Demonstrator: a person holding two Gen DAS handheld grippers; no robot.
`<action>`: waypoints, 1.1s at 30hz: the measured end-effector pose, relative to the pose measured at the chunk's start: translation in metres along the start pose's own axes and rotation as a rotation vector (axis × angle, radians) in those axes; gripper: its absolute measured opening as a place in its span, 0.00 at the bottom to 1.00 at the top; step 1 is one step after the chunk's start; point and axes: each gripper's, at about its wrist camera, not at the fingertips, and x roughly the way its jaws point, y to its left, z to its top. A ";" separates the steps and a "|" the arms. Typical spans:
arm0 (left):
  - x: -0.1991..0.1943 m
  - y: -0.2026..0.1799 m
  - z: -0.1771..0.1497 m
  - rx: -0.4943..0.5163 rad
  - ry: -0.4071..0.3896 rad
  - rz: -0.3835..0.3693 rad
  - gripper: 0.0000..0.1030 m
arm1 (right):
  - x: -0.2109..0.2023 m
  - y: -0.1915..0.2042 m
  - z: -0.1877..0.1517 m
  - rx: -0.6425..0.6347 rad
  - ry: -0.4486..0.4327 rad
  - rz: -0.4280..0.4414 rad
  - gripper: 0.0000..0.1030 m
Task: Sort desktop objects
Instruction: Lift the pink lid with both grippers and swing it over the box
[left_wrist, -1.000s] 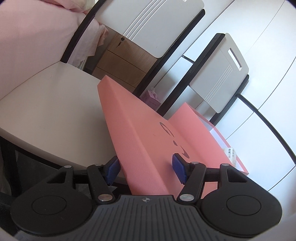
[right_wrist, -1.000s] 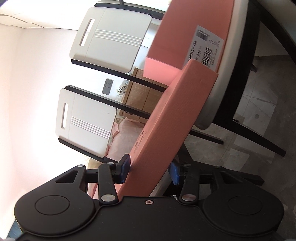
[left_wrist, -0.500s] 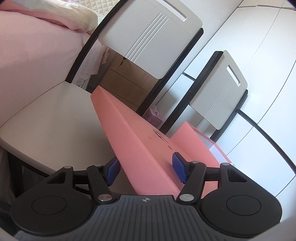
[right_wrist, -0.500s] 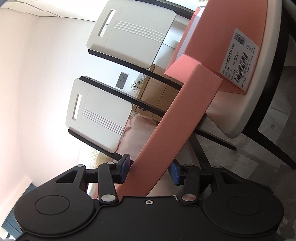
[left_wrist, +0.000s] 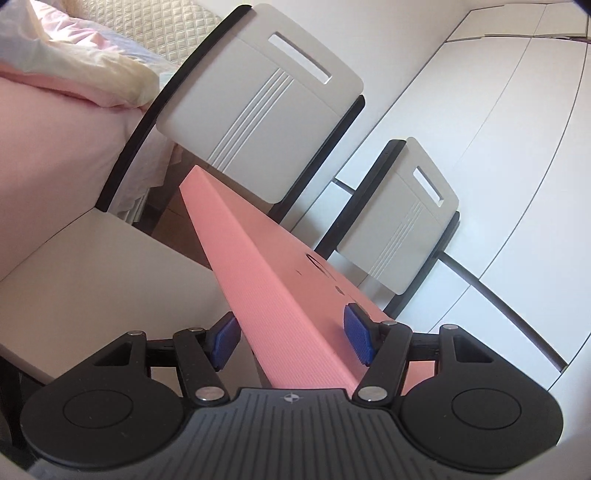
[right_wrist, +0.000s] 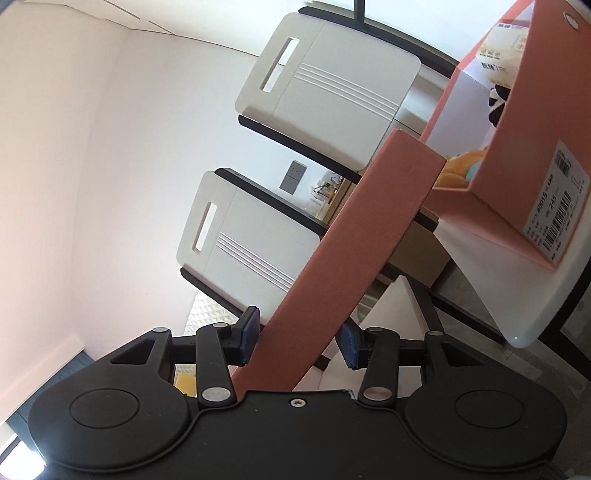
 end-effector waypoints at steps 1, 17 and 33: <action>0.001 -0.005 0.001 0.008 -0.003 -0.007 0.65 | -0.001 0.002 0.005 -0.003 -0.007 0.005 0.45; 0.066 -0.091 -0.011 0.053 0.007 -0.155 0.65 | -0.041 0.001 0.099 -0.072 -0.154 0.013 0.45; 0.165 -0.153 -0.064 0.066 0.092 -0.235 0.65 | -0.079 -0.064 0.186 -0.068 -0.225 -0.060 0.45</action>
